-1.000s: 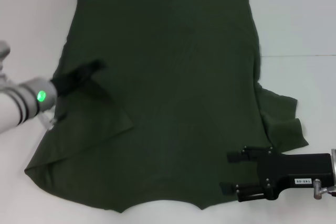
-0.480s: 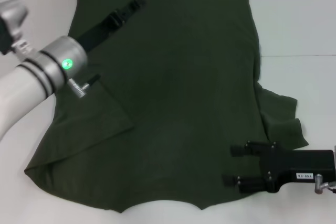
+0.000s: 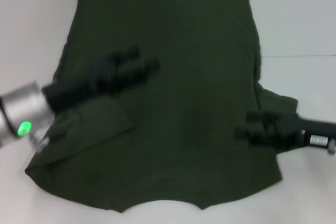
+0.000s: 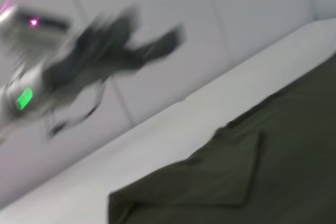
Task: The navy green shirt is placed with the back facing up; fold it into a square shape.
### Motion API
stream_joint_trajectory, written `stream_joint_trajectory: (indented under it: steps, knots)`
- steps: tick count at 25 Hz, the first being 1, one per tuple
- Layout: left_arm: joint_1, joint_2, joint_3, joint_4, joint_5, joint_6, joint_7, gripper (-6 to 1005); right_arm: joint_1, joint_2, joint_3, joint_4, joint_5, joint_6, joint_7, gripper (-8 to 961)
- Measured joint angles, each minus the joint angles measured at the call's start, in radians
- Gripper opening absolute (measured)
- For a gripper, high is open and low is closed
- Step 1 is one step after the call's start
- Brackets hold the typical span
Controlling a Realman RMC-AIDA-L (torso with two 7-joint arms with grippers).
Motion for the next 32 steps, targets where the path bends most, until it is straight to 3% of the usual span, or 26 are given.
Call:
stream_joint_trajectory:
  steps: [3,9,13,17,22,32]
  knots:
    - [0.060,-0.003,-0.005,0.046,0.105,0.096,0.096,921,0.021,-0.037,0.018,-0.007,0.000,0.010,0.167,818]
    - [0.120,-0.011,-0.036,0.090,0.255,0.172,0.166,920,0.092,-0.157,0.009,-0.011,-0.071,-0.006,0.610,813]
    - [0.121,-0.011,-0.055,0.081,0.289,0.185,0.190,920,0.133,-0.197,0.018,-0.050,-0.221,0.015,0.817,809]
    - [0.122,-0.016,-0.048,0.078,0.304,0.188,0.213,920,0.171,-0.210,0.018,-0.096,-0.387,0.023,0.942,806]
    - [0.122,-0.016,-0.050,0.082,0.335,0.186,0.217,920,0.197,-0.205,0.018,-0.115,-0.525,0.042,0.986,801]
    - [0.117,-0.017,-0.053,0.078,0.341,0.170,0.219,920,0.195,-0.198,0.009,-0.060,-0.567,0.165,0.962,792]
